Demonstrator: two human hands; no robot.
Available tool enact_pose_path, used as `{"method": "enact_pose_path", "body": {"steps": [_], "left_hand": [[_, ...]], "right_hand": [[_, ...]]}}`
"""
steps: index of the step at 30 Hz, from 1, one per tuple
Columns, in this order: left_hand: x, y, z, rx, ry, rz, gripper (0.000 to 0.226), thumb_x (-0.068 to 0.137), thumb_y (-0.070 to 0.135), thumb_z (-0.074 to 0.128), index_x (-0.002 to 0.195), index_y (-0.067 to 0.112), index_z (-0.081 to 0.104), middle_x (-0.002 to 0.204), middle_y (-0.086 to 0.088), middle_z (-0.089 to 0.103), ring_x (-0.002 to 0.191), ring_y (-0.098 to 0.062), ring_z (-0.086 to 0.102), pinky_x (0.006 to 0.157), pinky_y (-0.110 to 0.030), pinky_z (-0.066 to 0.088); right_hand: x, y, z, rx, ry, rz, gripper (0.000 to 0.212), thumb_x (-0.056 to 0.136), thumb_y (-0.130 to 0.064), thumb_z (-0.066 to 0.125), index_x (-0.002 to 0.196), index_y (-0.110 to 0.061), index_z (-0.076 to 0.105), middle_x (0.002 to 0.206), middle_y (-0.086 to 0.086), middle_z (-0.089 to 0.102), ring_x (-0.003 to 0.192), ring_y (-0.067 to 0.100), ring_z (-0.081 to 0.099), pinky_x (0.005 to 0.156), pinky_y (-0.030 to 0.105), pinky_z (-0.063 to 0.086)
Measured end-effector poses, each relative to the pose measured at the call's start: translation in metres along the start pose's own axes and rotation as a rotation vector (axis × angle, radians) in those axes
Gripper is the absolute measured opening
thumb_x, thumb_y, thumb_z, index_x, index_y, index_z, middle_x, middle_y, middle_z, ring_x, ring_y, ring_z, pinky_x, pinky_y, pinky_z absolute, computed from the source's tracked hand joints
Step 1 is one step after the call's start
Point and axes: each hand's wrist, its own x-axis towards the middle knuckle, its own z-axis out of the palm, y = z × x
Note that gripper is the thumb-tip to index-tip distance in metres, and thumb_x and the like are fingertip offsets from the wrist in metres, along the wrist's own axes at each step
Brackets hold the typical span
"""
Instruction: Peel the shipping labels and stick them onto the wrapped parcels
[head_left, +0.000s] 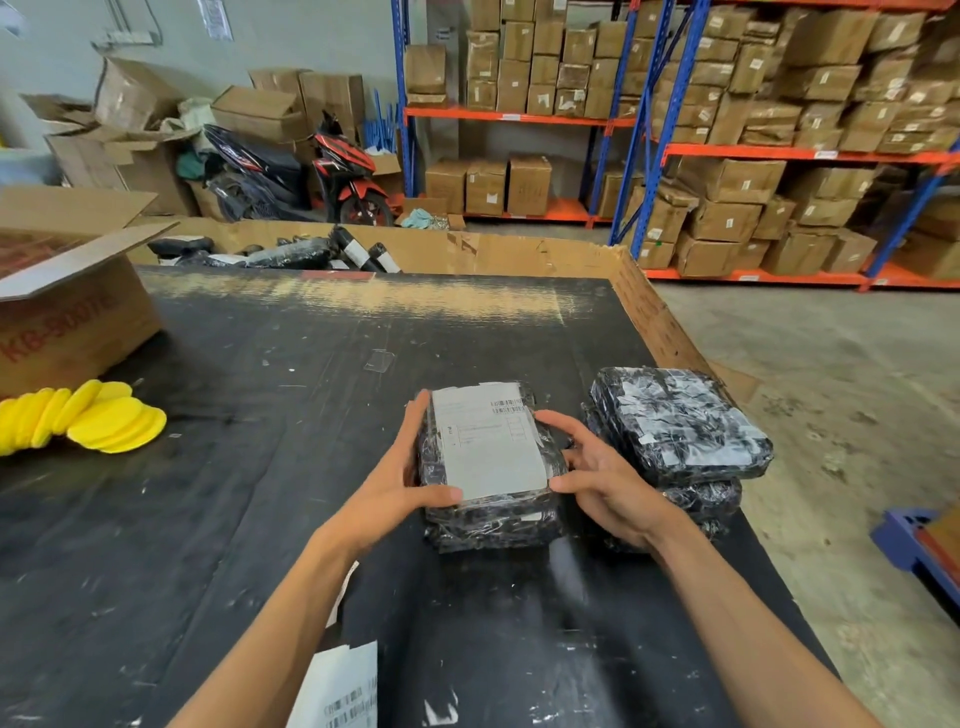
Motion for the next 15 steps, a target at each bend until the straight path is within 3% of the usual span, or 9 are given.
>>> {"method": "enact_pose_path", "body": {"steps": [1,4,7,10,12,15], "left_hand": [[-0.001,0.000,-0.001,-0.005,0.023,-0.014,0.118,0.065,0.031,0.084,0.150,0.053,0.005,0.161,0.021,0.009,0.148,-0.004,0.015,0.122,-0.045,0.016],[0.000,0.005,0.002,0.083,0.125,-0.112,0.118,0.064,0.043,0.081,0.151,0.048,0.001,0.160,0.010,0.019,0.148,-0.013,0.017,0.121,-0.048,0.018],[0.000,0.011,0.008,-0.005,0.150,-0.141,0.081,0.077,0.026,0.080,0.138,0.041,0.029,0.129,0.014,0.056,0.125,-0.008,0.050,0.111,-0.034,0.035],[-0.004,0.008,0.007,-0.032,0.172,-0.194,0.070,0.072,0.029,0.085,0.131,0.026,0.048,0.122,0.004,0.069,0.117,-0.016,0.061,0.107,-0.041,0.044],[-0.008,0.010,0.009,-0.042,0.192,-0.163,0.053,0.079,0.015,0.080,0.127,0.017,0.058,0.118,-0.002,0.071,0.110,-0.017,0.066,0.104,-0.041,0.048],[-0.018,0.020,0.018,-0.035,0.217,-0.094,0.053,0.083,0.002,0.073,0.132,0.012,0.056,0.118,0.000,0.070,0.100,-0.004,0.067,0.089,-0.022,0.055]], "right_hand": [[-0.001,0.001,0.002,-0.044,0.066,-0.003,0.082,0.072,0.008,0.070,0.144,-0.025,0.047,0.141,0.034,0.047,0.116,0.038,0.057,0.106,0.043,0.048],[-0.005,0.000,0.009,-0.262,0.247,0.059,0.090,0.071,-0.021,0.087,0.147,-0.029,0.039,0.137,0.002,0.048,0.113,0.012,0.054,0.096,0.025,0.046],[-0.008,0.000,0.016,-0.393,0.199,0.090,0.069,0.072,-0.025,0.089,0.129,-0.035,0.052,0.117,-0.020,0.063,0.108,-0.007,0.060,0.097,0.019,0.048],[-0.006,0.002,0.022,-0.399,0.287,0.068,0.072,0.070,-0.022,0.090,0.133,-0.027,0.056,0.126,-0.009,0.067,0.123,0.009,0.058,0.113,0.040,0.042],[-0.007,0.003,0.026,-0.386,0.311,0.041,0.083,0.066,-0.024,0.093,0.139,-0.023,0.054,0.133,-0.006,0.065,0.132,0.016,0.052,0.115,0.047,0.038],[-0.015,0.001,0.034,-0.394,0.339,-0.005,0.095,0.067,-0.017,0.092,0.149,-0.022,0.044,0.142,-0.005,0.058,0.137,0.017,0.047,0.117,0.048,0.036]]}}
